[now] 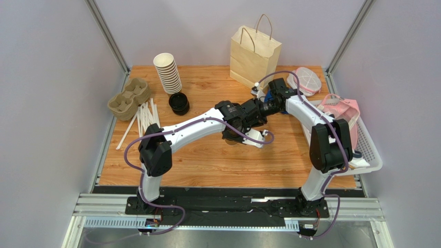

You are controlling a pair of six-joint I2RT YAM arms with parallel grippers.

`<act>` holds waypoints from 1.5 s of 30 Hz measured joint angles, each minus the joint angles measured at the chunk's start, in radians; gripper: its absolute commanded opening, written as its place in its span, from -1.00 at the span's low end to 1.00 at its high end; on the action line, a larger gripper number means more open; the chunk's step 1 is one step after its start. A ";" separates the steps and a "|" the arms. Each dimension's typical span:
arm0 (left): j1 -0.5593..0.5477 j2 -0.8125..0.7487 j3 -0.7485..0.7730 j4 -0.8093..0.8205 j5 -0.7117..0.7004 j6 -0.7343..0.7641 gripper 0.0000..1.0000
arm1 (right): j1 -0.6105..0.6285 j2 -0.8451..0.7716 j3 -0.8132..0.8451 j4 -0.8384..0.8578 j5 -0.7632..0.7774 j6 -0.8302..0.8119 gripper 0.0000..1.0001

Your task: Pack the takeout coffee

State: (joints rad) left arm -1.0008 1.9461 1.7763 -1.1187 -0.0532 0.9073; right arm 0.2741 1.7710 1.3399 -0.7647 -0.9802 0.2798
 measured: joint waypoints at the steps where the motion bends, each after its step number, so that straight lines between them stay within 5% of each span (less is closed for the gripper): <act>1: 0.000 0.001 0.000 0.000 0.000 0.000 -1.00 | 0.002 0.003 0.000 0.000 -0.001 0.000 -0.48; 24: 0.000 0.012 -0.007 0.017 0.000 0.019 -0.94 | 0.037 0.098 0.006 0.013 0.005 0.013 -0.65; 45: 0.001 -0.039 -0.009 0.002 0.078 -0.013 -0.33 | 0.038 0.126 0.036 -0.019 0.038 0.016 -0.72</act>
State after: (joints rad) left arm -1.0000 1.9068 1.7672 -1.1168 0.0250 0.8944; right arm 0.3119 1.8969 1.3762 -0.7837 -0.9424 0.2958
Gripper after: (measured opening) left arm 0.317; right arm 0.144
